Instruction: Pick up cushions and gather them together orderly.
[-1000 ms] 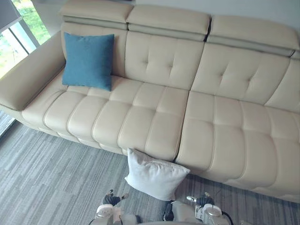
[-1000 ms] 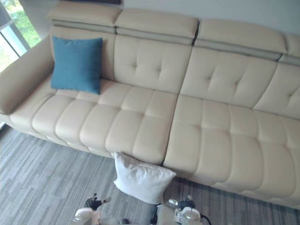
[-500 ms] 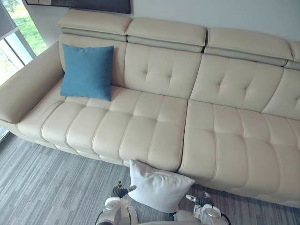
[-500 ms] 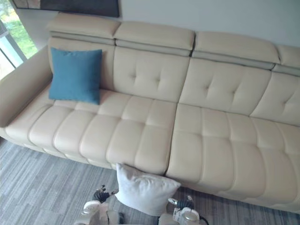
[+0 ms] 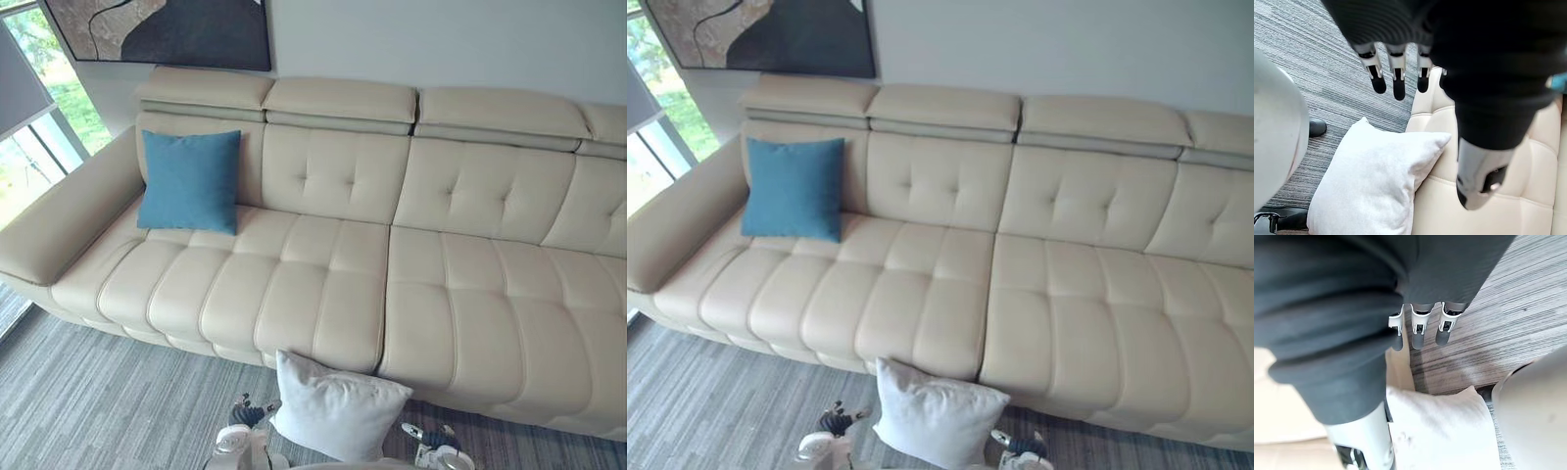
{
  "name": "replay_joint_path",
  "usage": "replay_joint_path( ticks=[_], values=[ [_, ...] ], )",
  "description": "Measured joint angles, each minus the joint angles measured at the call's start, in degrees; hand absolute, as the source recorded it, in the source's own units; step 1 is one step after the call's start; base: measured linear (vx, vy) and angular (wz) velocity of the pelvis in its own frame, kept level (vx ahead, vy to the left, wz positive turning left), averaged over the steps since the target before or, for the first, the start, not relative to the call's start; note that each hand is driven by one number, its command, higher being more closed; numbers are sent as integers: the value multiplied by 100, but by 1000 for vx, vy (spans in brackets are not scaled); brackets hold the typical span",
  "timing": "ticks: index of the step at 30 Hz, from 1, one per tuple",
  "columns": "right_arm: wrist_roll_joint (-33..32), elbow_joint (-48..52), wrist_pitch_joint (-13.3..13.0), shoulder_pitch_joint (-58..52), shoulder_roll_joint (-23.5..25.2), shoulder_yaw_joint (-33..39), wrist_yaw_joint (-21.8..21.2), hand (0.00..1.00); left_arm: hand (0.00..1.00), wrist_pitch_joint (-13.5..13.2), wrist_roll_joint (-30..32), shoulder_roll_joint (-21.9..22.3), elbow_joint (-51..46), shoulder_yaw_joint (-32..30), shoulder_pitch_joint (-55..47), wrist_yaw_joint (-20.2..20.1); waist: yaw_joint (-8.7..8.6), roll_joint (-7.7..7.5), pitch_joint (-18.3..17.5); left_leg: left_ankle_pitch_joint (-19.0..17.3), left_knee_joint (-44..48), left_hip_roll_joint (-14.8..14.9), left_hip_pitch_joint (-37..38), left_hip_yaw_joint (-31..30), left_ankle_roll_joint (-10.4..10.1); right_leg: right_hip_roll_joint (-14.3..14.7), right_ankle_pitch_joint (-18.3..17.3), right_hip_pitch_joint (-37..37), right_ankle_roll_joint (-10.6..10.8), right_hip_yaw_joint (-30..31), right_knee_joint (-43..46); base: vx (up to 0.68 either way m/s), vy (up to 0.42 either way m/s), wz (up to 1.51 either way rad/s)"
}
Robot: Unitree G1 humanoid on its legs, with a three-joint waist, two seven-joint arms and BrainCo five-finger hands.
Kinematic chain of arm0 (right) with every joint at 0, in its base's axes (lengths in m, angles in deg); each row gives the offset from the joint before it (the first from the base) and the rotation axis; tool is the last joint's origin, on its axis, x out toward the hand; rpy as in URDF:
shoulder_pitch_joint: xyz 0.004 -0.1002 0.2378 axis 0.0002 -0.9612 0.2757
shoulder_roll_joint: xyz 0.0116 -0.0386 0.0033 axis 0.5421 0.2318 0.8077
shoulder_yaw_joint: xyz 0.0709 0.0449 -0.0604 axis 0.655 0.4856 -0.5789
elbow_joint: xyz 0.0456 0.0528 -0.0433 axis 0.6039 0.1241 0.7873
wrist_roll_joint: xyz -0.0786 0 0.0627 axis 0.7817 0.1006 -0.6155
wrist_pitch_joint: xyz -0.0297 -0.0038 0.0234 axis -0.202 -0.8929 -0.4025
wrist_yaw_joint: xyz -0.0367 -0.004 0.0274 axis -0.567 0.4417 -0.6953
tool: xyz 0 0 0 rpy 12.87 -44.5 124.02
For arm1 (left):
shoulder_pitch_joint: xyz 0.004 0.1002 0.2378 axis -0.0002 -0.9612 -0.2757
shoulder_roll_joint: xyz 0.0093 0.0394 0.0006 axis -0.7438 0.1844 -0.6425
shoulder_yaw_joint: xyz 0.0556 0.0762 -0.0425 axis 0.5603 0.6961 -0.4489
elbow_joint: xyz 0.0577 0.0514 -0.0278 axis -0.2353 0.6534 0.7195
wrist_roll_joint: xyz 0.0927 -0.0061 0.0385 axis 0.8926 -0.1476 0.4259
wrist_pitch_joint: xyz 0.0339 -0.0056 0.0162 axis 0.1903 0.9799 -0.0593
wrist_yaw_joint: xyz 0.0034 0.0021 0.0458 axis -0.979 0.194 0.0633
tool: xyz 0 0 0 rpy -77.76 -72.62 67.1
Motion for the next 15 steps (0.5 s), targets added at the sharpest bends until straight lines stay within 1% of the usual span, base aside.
replay_joint_path(
  ticks=[1, 2, 4, 5, 6, 7, 8, 9, 10, 11, 12, 13, 15],
  values=[
    [-6, 2, 0, 41, -2, 0, 4, 0, 0, 1, -34, -10, -18, -6, 22, 9, 0, -1, 32, -42, 141, 21, -150, 10, -18, 3, -34, -155, -8, 22, 140, -125, -48, -14],
    [-43, 14, -7, 104, -20, -9, 12, 0, 0, 1, -80, -33, -58, -5, 116, 61, -2, 0, 108, -156, 566, 82, -547, 12, 3, 14, -112, -514, -42, 51, 464, -155, -51, -7],
    [-126, 46, -14, 341, -43, -18, 23, 0, 0, -3, -193, -98, -203, -5, 417, 104, 18, -2, 439, -422, 1445, 188, -1337, -67, 4, 48, -313, -1189, -77, 46, 1210, -143, -30, 1],
    [-147, 48, -14, 376, -43, -19, 24, 0, 0, -4, -202, -115, -216, -5, 454, 106, 19, -8, 482, -448, 1551, 202, -1422, -69, 16, 48, -340, -1279, -79, 47, 1309, -197, -27, -1],
    [-224, 75, -20, 583, -46, -20, 59, 0, 0, -9, -340, -210, -311, -7, 655, 115, 22, -64, 701, -604, 2114, 269, -1971, -87, 25, 39, -506, -1853, -112, 71, 1894, -247, -41, -8],
    [-269, 95, -41, 738, -53, -20, 126, 0, 0, -14, -485, -262, -423, -6, 787, 149, 22, -78, 806, -730, 2536, 319, -2412, -99, 21, 40, -608, -2296, -116, 100, 2305, -287, -45, -11],
    [-280, 105, -45, 818, -63, -17, 151, 0, 0, -25, -541, -277, -452, -8, 876, 199, 30, -80, 871, -793, 2715, 329, -2598, -111, 31, 38, -678, -2496, -117, 116, 2487, -260, -42, -11],
    [-322, 171, -42, 983, -73, -17, 189, 0, 0, -34, -655, -310, -568, -37, 1044, 236, 37, -82, 1006, -902, 3041, 369, -2984, -121, 60, 14, -768, -2897, -80, 142, 2822, -214, -28, -9],
    [-343, 281, -42, 1052, -71, -16, 207, 0, 0, -37, -710, -330, -637, -55, 1135, 238, 36, -85, 1084, -920, 3179, 389, -3165, -118, 61, 1, -786, -3088, -76, 159, 2956, -205, -10, -10],
    [-432, 407, -49, 1196, -72, -6, 239, 0, 0, -73, -748, -375, -745, -103, 1310, 268, 34, -93, 1237, -921, 3351, 398, -3445, -110, 67, -16, -787, -3387, -81, 209, 3146, -164, 4, -7],
    [-438, 475, -48, 1258, -71, 5, 247, 0, 0, -89, -758, -397, -796, -117, 1386, 299, 32, -99, 1284, -918, 3413, 393, -3571, -107, 70, -23, -784, -3518, -86, 219, 3215, -199, 4, -8],
    [-498, 619, -64, 1540, -100, 24, 310, 0, 0, -142, -856, -473, -902, -136, 1666, 355, 31, -122, 1383, -908, 3601, 402, -4052, -89, 80, -37, -765, -4022, -142, 248, 3410, -199, -7, -4],
    [-581, 785, -80, 1872, -148, 39, 447, 0, 0, -152, -912, -613, -905, -144, 2065, 449, 12, -127, 1477, -839, 3726, 414, -4632, -94, 144, -40, -681, -4599, -165, 273, 3498, -214, 0, -9]
  ],
)
